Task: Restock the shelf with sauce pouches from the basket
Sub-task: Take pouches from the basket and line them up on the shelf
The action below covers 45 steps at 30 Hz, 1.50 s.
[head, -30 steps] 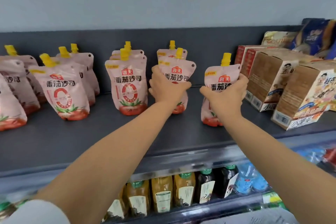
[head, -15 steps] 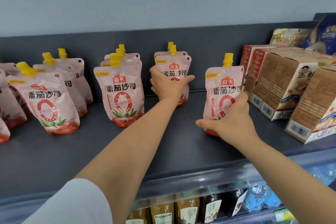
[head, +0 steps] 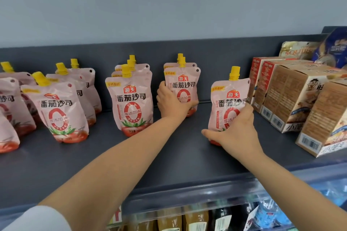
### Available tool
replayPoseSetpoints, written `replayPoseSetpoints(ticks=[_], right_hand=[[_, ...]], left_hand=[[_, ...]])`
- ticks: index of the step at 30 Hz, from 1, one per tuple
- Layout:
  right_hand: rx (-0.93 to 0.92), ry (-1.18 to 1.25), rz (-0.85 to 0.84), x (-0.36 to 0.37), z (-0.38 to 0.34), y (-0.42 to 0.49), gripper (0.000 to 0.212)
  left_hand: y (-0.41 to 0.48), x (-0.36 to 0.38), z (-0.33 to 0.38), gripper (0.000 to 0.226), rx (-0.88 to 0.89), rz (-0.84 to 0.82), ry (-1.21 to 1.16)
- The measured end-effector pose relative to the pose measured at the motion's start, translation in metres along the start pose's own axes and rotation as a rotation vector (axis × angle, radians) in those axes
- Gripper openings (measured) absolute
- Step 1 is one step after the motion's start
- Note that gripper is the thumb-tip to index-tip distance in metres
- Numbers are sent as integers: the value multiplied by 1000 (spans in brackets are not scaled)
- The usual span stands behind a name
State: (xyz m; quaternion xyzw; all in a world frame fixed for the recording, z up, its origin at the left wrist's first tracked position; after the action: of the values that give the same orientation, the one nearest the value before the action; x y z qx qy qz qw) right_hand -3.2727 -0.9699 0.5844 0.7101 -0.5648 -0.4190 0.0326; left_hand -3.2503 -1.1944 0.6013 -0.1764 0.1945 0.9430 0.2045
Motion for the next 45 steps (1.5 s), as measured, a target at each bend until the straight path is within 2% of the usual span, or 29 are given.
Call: replayPoseSetpoints(ticks=[5, 10, 14, 16, 22, 26, 33, 39, 45], right_hand=[[-11, -21, -23, 21, -14, 14, 112], [-16, -20, -28, 47, -25, 30, 117], [-1, 10, -22, 69, -34, 41, 115], [-11, 21, -7, 76, -38, 45, 111], [-52, 83, -61, 88, -44, 47, 105], [-78, 152, -95, 84, -42, 47, 100], [-87, 132, -89, 84, -40, 50, 98], [-76, 90, -114, 83, -40, 44, 99], [-15, 33, -156, 53, -38, 29, 109]], left_hand=[[-5, -1, -18, 111, -28, -169, 39], [-20, -11, -28, 98, 13, -262, 112], [-40, -9, -30, 87, 84, -497, 108], [-46, -8, -27, 85, 124, -563, 116], [-45, -13, -23, 66, 170, -510, 70], [-47, -15, -21, 73, 174, -516, 55], [-44, -10, -19, 73, 151, -518, 104], [-46, -11, -20, 68, 115, -517, 153], [-50, -17, -20, 76, 84, -509, 172]])
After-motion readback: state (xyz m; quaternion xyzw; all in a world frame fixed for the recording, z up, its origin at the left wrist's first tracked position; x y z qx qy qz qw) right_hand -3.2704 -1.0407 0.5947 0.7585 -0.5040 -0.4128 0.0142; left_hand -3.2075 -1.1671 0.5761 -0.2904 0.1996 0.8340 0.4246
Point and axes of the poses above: each hand's wrist, its own y-axis towards the middle knuckle, its own x-axis out of the palm, z = x × y, the point moved 9 cm from there along y, towards the middle knuckle, and after that the axes turned 13 degrees about -x, right-handed, at the moved point
